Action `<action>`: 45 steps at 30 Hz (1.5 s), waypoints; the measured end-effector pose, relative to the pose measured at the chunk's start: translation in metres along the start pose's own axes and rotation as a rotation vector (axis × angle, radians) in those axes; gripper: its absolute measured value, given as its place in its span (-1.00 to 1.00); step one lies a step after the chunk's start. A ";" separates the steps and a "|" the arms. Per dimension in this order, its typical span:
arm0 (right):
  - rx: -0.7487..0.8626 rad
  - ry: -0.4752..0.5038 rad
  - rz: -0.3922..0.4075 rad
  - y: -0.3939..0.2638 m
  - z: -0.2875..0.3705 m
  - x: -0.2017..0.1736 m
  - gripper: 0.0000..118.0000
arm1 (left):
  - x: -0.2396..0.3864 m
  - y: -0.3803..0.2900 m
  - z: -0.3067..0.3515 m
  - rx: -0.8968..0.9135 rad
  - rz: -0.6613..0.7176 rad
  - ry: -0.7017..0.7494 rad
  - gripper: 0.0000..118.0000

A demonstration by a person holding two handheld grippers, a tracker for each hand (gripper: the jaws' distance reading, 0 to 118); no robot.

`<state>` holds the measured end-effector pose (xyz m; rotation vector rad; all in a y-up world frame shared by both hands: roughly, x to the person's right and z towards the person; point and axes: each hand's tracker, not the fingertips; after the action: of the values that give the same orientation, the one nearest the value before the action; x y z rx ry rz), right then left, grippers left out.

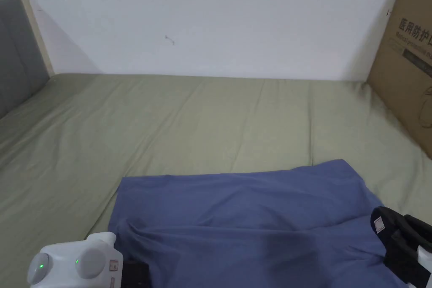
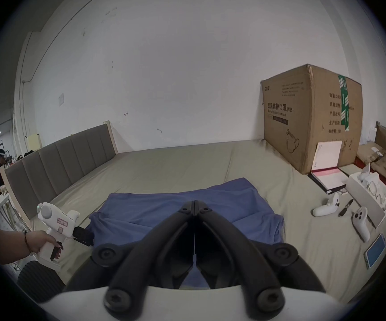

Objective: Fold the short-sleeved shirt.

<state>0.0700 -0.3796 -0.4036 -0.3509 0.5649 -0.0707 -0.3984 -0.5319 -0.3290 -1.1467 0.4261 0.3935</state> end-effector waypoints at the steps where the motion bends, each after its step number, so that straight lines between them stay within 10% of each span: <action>1: -0.007 0.000 -0.011 -0.001 0.000 0.003 -1.00 | -0.003 -0.001 0.003 0.023 -0.010 0.011 0.38; 3: -0.020 -0.013 -0.022 -0.005 -0.001 0.011 -1.00 | -0.002 -0.004 0.027 0.112 -0.048 0.036 -0.95; 8: -0.080 -0.070 -0.061 -0.012 -0.002 0.046 -1.00 | -0.008 -0.005 0.059 0.127 -0.016 -0.138 -0.93; 14: -0.300 -0.060 -0.300 -0.002 -0.021 0.132 -1.00 | -0.020 0.001 0.086 0.188 -0.006 -0.133 -0.93; 15: -0.390 -0.084 -0.329 -0.003 -0.031 0.146 -0.63 | -0.020 0.000 0.086 0.188 -0.006 -0.134 -0.93; 17: -0.584 -0.166 -0.362 -0.015 -0.054 0.165 0.71 | -0.018 -0.001 0.085 0.183 -0.011 -0.132 -0.93; 18: -0.698 -0.184 -0.350 -0.027 -0.067 0.174 0.80 | -0.018 -0.002 0.084 0.176 -0.011 -0.134 -0.93; 25: -0.831 -0.291 -0.237 -0.067 -0.110 0.200 0.59 | -0.026 -0.005 0.077 0.170 0.039 -0.146 -0.93; 28: -0.885 -0.253 -0.259 -0.071 -0.112 0.200 0.12 | -0.026 -0.005 0.072 0.151 0.037 -0.143 -0.93; 30: -0.858 -0.232 -0.171 -0.063 -0.105 0.187 -0.83 | -0.028 -0.004 0.068 0.134 0.032 -0.141 -0.93; 31: -0.851 -0.193 -0.168 -0.060 -0.104 0.183 -0.90 | -0.028 -0.005 0.068 0.134 0.033 -0.141 -0.93; 37: -0.771 -0.111 -0.117 -0.039 -0.084 0.153 -0.90 | -0.029 -0.001 0.091 0.174 0.068 -0.190 -0.93; 45: -0.678 -0.042 -0.319 -0.001 0.001 0.171 -0.90 | -0.048 -0.015 0.163 0.269 0.001 -0.200 -0.93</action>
<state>0.2150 -0.4075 -0.4898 -1.0998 0.4747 -0.1786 -0.4120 -0.3898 -0.2361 -0.8368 0.2944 0.4335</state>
